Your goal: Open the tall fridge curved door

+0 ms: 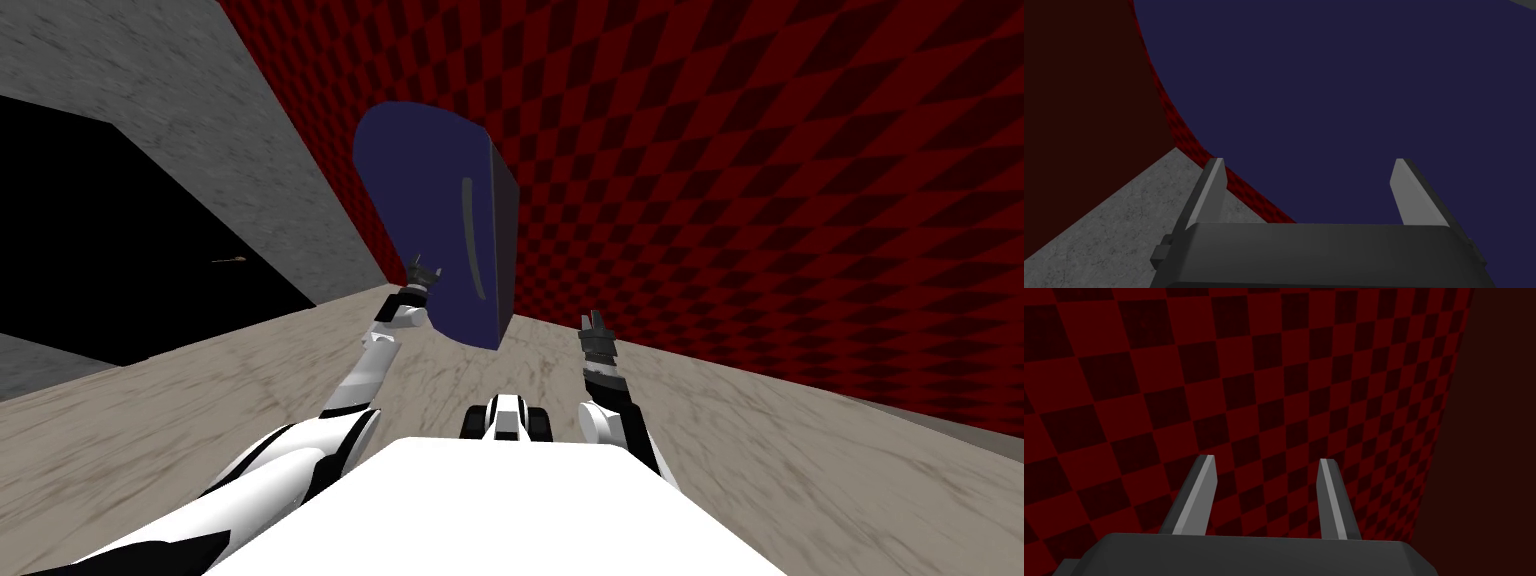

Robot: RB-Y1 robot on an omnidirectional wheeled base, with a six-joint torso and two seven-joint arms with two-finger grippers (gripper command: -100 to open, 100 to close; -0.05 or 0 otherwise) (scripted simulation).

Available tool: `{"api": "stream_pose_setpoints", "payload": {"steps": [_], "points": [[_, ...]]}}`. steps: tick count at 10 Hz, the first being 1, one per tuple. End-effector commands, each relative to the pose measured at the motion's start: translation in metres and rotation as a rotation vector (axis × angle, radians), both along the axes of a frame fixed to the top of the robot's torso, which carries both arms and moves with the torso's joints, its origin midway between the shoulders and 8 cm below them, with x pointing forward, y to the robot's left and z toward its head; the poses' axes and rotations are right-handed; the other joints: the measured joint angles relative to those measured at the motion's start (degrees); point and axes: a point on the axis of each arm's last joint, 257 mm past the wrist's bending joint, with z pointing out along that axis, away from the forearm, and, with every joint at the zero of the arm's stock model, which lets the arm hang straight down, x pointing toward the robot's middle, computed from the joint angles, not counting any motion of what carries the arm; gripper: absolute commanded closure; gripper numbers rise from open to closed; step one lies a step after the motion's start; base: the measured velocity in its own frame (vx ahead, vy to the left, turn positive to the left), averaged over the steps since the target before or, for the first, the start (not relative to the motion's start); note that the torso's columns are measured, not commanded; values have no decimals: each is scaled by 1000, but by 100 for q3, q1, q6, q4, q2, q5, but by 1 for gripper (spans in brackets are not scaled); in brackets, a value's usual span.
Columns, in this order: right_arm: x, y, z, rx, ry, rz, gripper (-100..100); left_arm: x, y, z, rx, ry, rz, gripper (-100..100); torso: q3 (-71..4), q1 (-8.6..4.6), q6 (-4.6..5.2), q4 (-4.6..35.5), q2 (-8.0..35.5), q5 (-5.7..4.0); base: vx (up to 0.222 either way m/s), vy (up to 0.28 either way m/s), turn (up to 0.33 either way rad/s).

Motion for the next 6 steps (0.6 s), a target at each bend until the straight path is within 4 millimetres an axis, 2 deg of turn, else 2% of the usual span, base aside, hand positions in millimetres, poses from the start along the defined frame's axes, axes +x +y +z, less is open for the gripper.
{"api": "stream_pose_setpoints", "payload": {"steps": [1,2,3,4,5,6], "points": [[0,0,0,0,0,0,0,15,16,6,-31,19,8,-100,-3,-23,0,0,-7,-5,32,-116,30],[0,0,0,0,0,0,0,21,28,14,-53,27,11,-100,-9,-24,1,-4,-15,-7,48,-123,42],[0,0,0,0,0,0,0,25,31,11,-60,36,16,-100,-14,-27,1,-5,-23,-8,47,-124,26],[0,0,0,0,0,0,0,30,40,23,-81,34,16,-100,-13,-22,1,-6,-21,-6,53,-138,46],[0,0,0,0,0,0,0,35,45,16,-91,51,24,-100,-12,-24,0,-5,-20,-7,40,-114,23],[0,0,0,0,0,0,0,40,53,30,-112,45,23,-100,-8,-13,1,-4,-13,-3,36,-145,36]]}}
